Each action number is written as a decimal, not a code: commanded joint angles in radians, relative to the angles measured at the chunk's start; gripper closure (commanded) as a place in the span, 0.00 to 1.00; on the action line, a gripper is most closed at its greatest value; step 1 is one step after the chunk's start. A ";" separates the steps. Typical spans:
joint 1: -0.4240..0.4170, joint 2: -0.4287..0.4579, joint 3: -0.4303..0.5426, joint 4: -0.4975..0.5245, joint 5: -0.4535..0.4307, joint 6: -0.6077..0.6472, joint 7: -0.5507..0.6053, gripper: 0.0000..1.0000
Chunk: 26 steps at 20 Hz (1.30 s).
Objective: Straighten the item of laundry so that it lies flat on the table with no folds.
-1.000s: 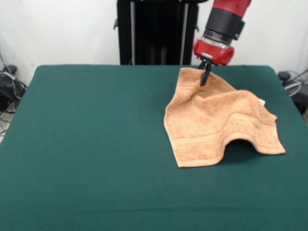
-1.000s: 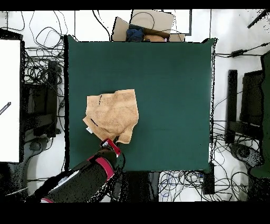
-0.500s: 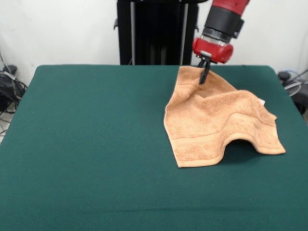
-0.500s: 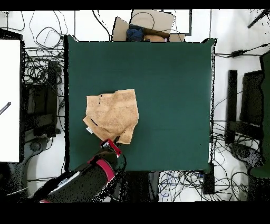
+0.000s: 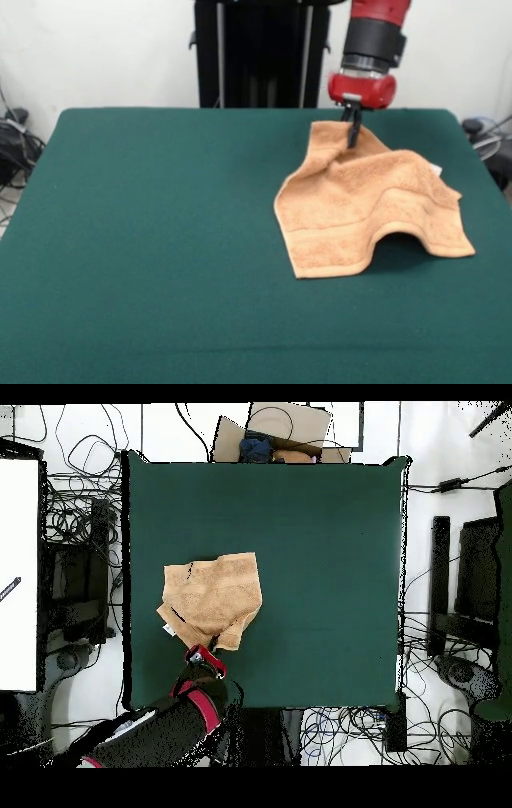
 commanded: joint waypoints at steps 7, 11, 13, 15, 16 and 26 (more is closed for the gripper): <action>0.043 0.117 0.044 0.109 0.155 -0.254 0.007 1.00; 0.049 0.152 0.050 0.110 0.183 -0.297 0.003 1.00; 0.044 0.162 0.053 0.109 0.186 -0.315 0.000 1.00; 0.035 0.171 0.055 0.108 0.183 -0.334 -0.001 1.00; 0.031 0.177 0.055 0.108 0.183 -0.347 -0.002 1.00; -0.018 0.227 0.051 0.091 0.169 -0.440 -0.017 1.00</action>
